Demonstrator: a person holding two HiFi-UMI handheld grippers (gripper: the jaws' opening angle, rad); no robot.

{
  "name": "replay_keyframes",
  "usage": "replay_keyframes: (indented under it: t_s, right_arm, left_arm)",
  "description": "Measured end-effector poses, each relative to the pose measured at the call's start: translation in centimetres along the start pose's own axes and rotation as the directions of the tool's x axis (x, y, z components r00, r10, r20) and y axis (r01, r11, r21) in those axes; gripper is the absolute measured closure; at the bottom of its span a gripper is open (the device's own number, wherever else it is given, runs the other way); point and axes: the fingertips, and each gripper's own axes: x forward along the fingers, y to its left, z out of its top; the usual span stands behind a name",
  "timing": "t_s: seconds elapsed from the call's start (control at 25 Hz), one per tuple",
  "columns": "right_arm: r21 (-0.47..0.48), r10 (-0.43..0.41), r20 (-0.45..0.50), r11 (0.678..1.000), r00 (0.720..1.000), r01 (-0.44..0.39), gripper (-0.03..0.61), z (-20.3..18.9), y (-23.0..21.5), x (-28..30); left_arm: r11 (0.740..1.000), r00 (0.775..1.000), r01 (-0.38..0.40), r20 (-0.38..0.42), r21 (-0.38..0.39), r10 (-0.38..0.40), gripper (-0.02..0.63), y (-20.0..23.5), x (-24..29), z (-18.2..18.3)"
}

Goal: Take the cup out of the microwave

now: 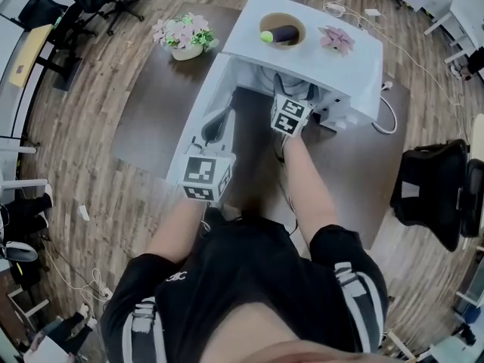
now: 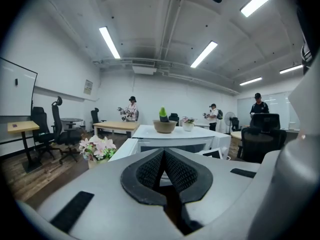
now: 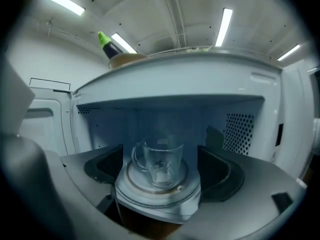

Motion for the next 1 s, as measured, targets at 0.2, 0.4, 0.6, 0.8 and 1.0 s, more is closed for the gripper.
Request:
replay_keyframes:
  t_s: [0.2, 0.4, 0.6, 0.8, 1.0]
  right_arm:
    - [0.004, -0.011, -0.037, 1.0, 0.999, 0.011, 0.118, -1.7, -0.1, 3.0]
    - [0.025, -0.01, -0.078, 1.0, 0.997, 0.012, 0.12, -3.2, -1.3, 6.1]
    - [0.031, 0.036, -0.092, 0.999, 0.995, -0.033, 0.175, -3.2, -0.5, 7.0]
    - [0.038, 0.059, -0.118, 0.998, 0.991, -0.055, 0.205, -3.4, -0.2, 6.7]
    - [0.054, 0.106, -0.116, 0.993, 0.987, -0.101, 0.207, -3.9, 0.6, 4.2]
  left_arm:
    - [1.0, 1.0, -0.02, -0.016, 0.003, 0.02, 0.614, 0.5, 0.6, -0.8]
    - [0.999, 0.999, -0.021, -0.033, 0.045, 0.023, 0.614, 0.2, 1.2, -1.0]
    - [0.997, 0.999, -0.025, -0.046, 0.076, 0.028, 0.614, 0.0, 1.4, -1.1]
    - [0.997, 1.0, -0.008, -0.029, 0.082, 0.011, 0.614, -0.3, 1.1, -0.1]
    - [0.996, 1.0, 0.025, -0.019, 0.081, -0.024, 0.614, -1.0, 0.6, 0.6]
